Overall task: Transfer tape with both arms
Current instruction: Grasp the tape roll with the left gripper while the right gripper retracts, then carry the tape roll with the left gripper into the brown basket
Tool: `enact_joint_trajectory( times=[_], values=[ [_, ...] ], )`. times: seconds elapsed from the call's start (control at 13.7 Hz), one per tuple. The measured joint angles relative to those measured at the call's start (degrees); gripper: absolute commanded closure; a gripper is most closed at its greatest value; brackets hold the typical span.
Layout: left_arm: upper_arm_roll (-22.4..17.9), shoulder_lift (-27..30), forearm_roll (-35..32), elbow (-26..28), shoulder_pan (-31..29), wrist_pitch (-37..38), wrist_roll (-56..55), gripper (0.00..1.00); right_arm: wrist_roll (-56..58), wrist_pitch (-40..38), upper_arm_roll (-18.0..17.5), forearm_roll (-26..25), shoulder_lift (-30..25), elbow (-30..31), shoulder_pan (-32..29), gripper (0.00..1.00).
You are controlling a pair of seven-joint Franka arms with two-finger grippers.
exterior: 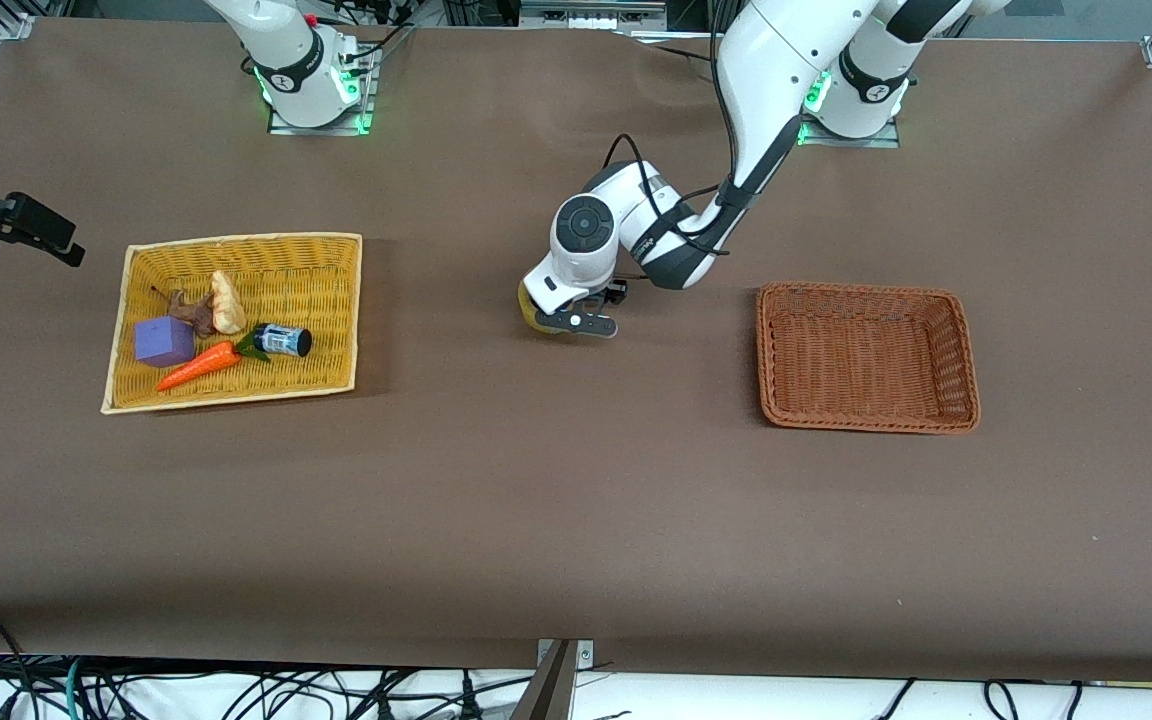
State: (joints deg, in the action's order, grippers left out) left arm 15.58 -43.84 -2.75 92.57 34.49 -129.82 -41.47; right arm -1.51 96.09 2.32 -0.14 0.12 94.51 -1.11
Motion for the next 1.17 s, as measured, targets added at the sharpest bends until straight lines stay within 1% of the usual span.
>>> enact_joint_trajectory(
  times=[0.44,0.66,0.8,1.02,1.17],
  values=[
    [-0.81,0.96,-0.04,-1.04,-0.33,1.02,-0.37,1.00,0.00,0.08,0.00,0.00,0.99,-0.29,0.00,0.00],
    [-1.23,4.16,-0.05,-1.75,-1.53,6.40,-0.78,1.00,0.00,0.08,0.01,-1.00,1.03,-0.39,-0.01,0.00],
    [-1.36,7.44,-0.07,-1.86,-3.55,10.18,-0.78,1.00,0.00,0.08,0.02,-1.94,1.07,-0.41,-0.01,0.00],
    [-1.66,11.32,-0.39,-1.88,-7.68,14.21,-0.36,1.00,0.00,0.08,0.01,-2.00,1.24,-0.43,0.00,0.00],
    [-1.80,13.13,-0.78,-1.89,-11.71,17.60,3.86,1.00,0.00,0.08,-0.04,-2.00,1.30,-0.46,0.01,0.00]
  ],
)
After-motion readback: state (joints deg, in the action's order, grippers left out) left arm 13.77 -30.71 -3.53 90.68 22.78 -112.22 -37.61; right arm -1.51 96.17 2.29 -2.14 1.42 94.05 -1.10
